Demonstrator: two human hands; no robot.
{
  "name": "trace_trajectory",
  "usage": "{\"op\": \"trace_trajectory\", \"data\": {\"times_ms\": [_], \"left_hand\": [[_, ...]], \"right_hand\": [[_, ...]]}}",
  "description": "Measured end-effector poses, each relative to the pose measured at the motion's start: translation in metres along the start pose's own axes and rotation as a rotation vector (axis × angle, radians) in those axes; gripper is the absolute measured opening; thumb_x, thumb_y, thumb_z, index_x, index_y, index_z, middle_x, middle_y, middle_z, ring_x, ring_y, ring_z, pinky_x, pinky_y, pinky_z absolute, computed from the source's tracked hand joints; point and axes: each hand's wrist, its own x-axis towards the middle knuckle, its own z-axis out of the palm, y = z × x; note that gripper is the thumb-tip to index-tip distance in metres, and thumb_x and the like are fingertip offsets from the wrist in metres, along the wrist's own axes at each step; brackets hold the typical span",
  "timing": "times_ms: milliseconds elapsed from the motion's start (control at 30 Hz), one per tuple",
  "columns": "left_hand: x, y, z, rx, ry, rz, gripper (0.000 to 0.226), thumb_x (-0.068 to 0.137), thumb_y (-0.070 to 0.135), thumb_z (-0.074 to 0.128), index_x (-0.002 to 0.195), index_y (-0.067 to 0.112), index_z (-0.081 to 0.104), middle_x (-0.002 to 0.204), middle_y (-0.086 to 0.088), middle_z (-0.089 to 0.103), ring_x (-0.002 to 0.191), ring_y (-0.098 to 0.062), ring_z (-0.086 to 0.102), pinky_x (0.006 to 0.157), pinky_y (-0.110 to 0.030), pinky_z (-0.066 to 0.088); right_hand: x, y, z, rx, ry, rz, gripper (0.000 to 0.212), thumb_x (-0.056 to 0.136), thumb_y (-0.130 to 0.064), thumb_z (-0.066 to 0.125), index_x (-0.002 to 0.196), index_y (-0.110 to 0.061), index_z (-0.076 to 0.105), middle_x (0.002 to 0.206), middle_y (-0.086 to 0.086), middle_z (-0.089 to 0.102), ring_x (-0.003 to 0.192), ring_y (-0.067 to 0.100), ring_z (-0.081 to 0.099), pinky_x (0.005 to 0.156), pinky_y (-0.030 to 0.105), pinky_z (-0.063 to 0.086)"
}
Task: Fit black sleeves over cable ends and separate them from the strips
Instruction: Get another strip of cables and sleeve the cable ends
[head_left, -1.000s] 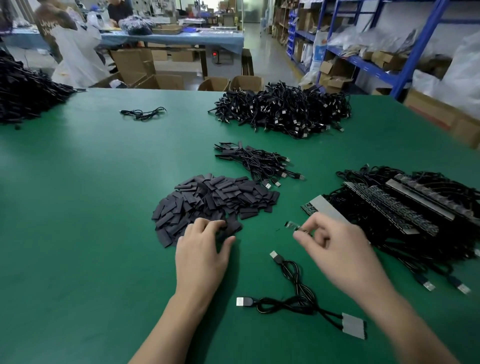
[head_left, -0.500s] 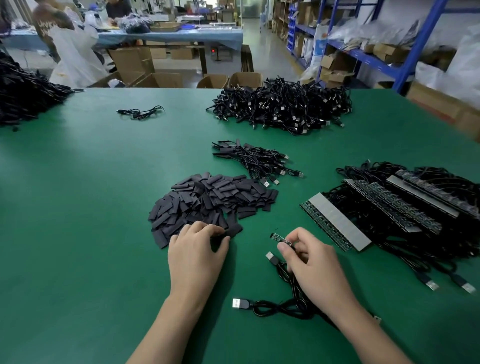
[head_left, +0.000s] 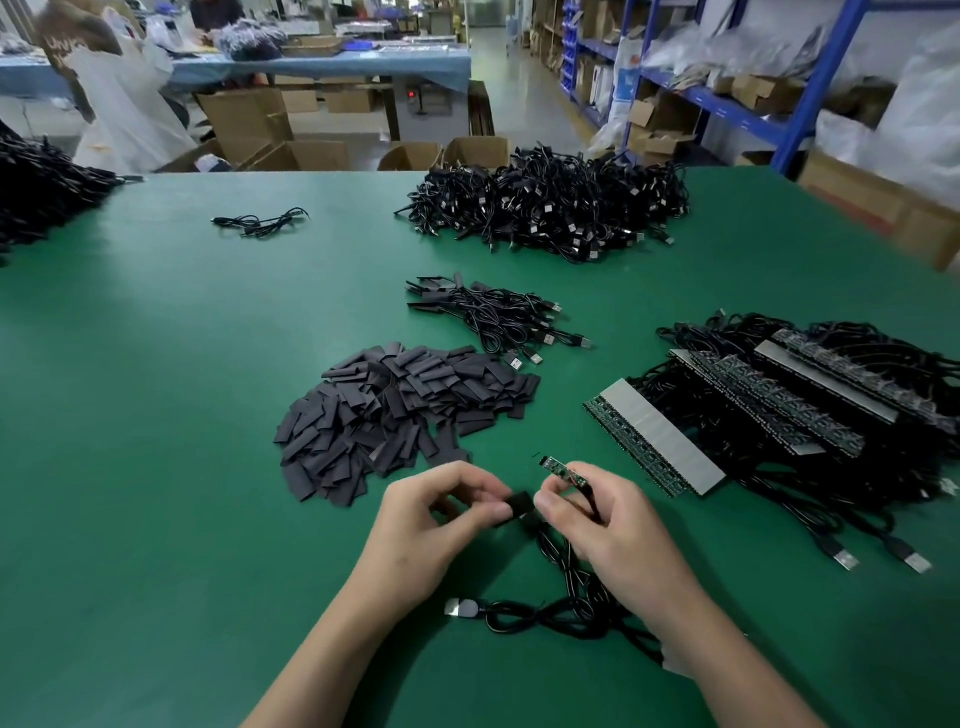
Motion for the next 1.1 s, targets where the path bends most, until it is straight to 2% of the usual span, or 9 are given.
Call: {"op": "trace_trajectory", "data": {"times_ms": [100, 200, 267, 367, 533, 667, 800, 933, 1100], "left_hand": [[-0.002, 0.000, 0.003, -0.042, -0.027, -0.002, 0.018, 0.086, 0.015, 0.082, 0.090, 0.032, 0.077, 0.084, 0.002, 0.075, 0.078, -0.014, 0.069, 0.076, -0.026, 0.054], [-0.002, -0.001, 0.004, 0.010, -0.004, 0.042, 0.017, 0.086, 0.018, 0.082, 0.093, 0.033, 0.078, 0.084, 0.005, 0.075, 0.078, -0.010, 0.068, 0.075, -0.020, 0.052], [-0.003, 0.000, 0.006, 0.142, 0.051, 0.169, 0.013, 0.087, 0.028, 0.081, 0.099, 0.032, 0.077, 0.087, 0.012, 0.074, 0.081, -0.006, 0.069, 0.075, -0.015, 0.049], [-0.005, 0.000, 0.010, 0.393, 0.124, 0.361, 0.031, 0.087, 0.049, 0.078, 0.110, 0.029, 0.076, 0.094, 0.020, 0.069, 0.086, -0.001, 0.066, 0.078, -0.022, 0.051], [-0.003, -0.002, 0.011, 0.576, 0.198, 0.470, 0.032, 0.088, 0.055, 0.074, 0.107, 0.029, 0.078, 0.093, 0.017, 0.072, 0.084, -0.002, 0.065, 0.076, -0.028, 0.052], [-0.003, 0.000, 0.011, 0.569, 0.186, 0.479, 0.022, 0.090, 0.048, 0.075, 0.102, 0.029, 0.079, 0.091, 0.017, 0.073, 0.083, -0.004, 0.068, 0.074, -0.031, 0.054], [-0.003, 0.001, 0.011, 0.465, 0.205, 0.396, 0.018, 0.089, 0.041, 0.077, 0.101, 0.028, 0.080, 0.096, 0.020, 0.074, 0.088, -0.001, 0.070, 0.077, -0.032, 0.058], [-0.004, 0.001, 0.007, 0.314, 0.243, 0.298, 0.018, 0.086, 0.030, 0.083, 0.102, 0.023, 0.081, 0.100, 0.020, 0.075, 0.096, -0.003, 0.072, 0.084, -0.032, 0.059], [-0.003, 0.001, 0.005, 0.293, 0.267, 0.254, 0.019, 0.083, 0.028, 0.080, 0.101, 0.022, 0.082, 0.100, 0.019, 0.077, 0.098, -0.001, 0.072, 0.088, -0.030, 0.058]], "right_hand": [[0.001, -0.001, -0.002, 0.056, -0.019, 0.029, 0.036, 0.087, -0.046, 0.066, 0.085, -0.011, 0.062, 0.059, -0.012, 0.035, 0.053, 0.005, 0.030, 0.051, 0.017, 0.027], [0.002, -0.001, -0.002, 0.010, -0.009, 0.036, 0.030, 0.086, -0.042, 0.066, 0.081, -0.013, 0.063, 0.060, -0.010, 0.037, 0.054, 0.006, 0.032, 0.051, 0.022, 0.027], [0.003, 0.000, 0.000, -0.028, 0.017, 0.033, 0.031, 0.085, -0.043, 0.065, 0.080, -0.012, 0.061, 0.061, -0.009, 0.038, 0.057, 0.008, 0.033, 0.055, 0.028, 0.029], [0.002, 0.002, 0.002, -0.035, 0.045, 0.037, 0.035, 0.083, -0.049, 0.063, 0.079, -0.015, 0.059, 0.060, -0.008, 0.039, 0.059, 0.010, 0.035, 0.058, 0.035, 0.032], [0.003, 0.005, 0.001, 0.025, 0.008, 0.048, 0.035, 0.085, -0.051, 0.064, 0.080, -0.016, 0.063, 0.060, -0.007, 0.046, 0.061, 0.011, 0.040, 0.062, 0.038, 0.038], [0.004, 0.005, 0.003, 0.040, -0.013, 0.039, 0.038, 0.084, -0.052, 0.065, 0.082, -0.014, 0.066, 0.061, 0.000, 0.055, 0.062, 0.012, 0.047, 0.062, 0.038, 0.044], [0.002, 0.002, 0.000, 0.060, 0.011, 0.043, 0.039, 0.089, -0.058, 0.057, 0.087, -0.020, 0.068, 0.053, -0.016, 0.043, 0.049, 0.000, 0.038, 0.049, 0.014, 0.031], [0.003, 0.002, -0.001, 0.088, 0.037, 0.125, 0.028, 0.100, -0.052, 0.046, 0.086, -0.033, 0.061, 0.058, -0.011, 0.032, 0.051, 0.010, 0.027, 0.047, 0.021, 0.027], [0.004, 0.004, -0.002, 0.077, 0.045, 0.139, 0.032, 0.110, -0.032, 0.037, 0.082, -0.030, 0.052, 0.059, -0.010, 0.032, 0.052, 0.011, 0.026, 0.047, 0.021, 0.027]]}}
